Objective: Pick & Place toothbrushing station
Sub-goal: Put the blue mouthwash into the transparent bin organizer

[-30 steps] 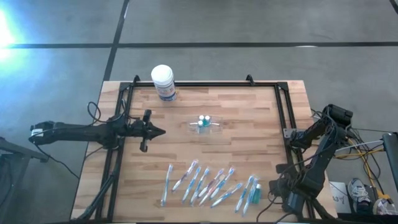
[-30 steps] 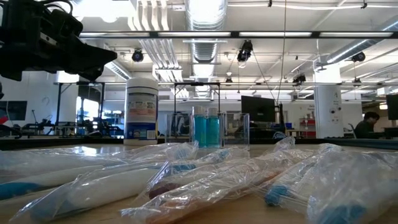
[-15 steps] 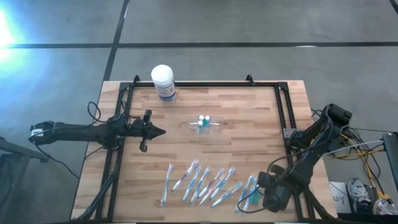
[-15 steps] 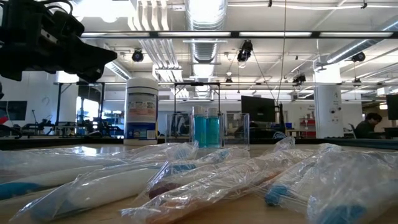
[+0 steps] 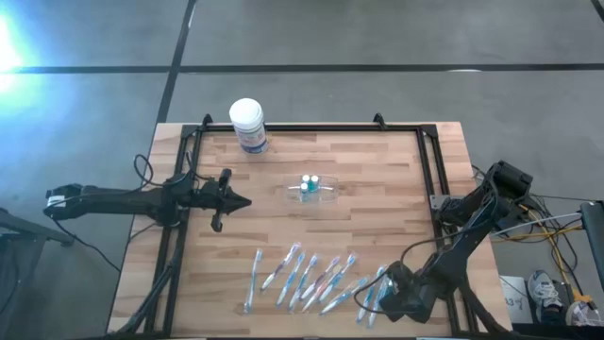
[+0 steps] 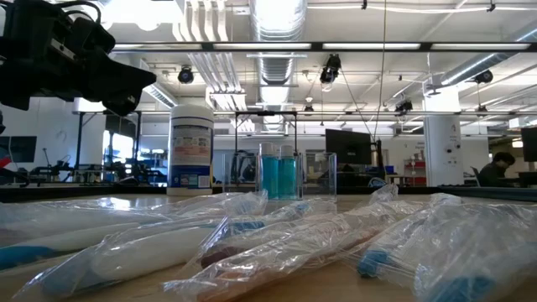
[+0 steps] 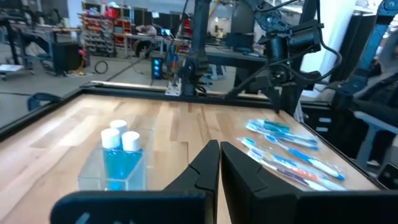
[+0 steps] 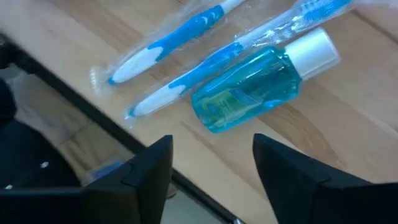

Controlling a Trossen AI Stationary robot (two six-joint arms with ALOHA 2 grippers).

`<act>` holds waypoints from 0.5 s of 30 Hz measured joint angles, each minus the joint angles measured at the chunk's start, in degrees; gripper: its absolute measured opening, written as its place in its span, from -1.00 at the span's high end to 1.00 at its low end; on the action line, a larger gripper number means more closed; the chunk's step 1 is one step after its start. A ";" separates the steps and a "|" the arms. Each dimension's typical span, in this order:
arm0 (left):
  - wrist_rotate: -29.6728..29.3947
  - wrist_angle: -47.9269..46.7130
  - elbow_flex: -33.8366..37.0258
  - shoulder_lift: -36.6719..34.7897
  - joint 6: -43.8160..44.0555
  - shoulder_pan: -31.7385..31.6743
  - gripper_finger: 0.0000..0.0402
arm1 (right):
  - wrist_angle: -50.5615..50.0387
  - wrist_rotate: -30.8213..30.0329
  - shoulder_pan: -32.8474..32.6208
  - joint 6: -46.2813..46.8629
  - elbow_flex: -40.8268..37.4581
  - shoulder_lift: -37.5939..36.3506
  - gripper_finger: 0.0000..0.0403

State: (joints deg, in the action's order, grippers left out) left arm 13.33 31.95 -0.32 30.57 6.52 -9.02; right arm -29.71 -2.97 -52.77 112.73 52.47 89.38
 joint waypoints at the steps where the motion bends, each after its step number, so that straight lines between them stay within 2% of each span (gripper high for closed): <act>1: 0.55 -0.36 -0.01 0.01 0.00 0.00 0.90 | 0.08 0.04 0.21 0.38 0.36 1.20 -0.14; 7: 2.71 -2.31 0.00 0.04 1.42 0.00 0.90 | -0.08 0.89 1.82 4.26 2.93 7.85 -0.30; 12: 3.56 -3.05 -0.01 0.05 1.67 0.00 0.90 | -2.65 7.47 4.25 3.90 5.72 13.15 -0.33; 15: 3.56 -3.04 -0.20 0.04 1.42 0.00 0.90 | -6.58 8.70 4.86 2.18 7.56 15.00 -0.31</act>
State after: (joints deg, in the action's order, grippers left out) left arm 16.89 28.91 -0.51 30.61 7.94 -9.02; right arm -36.29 5.74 -47.91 114.90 60.03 104.38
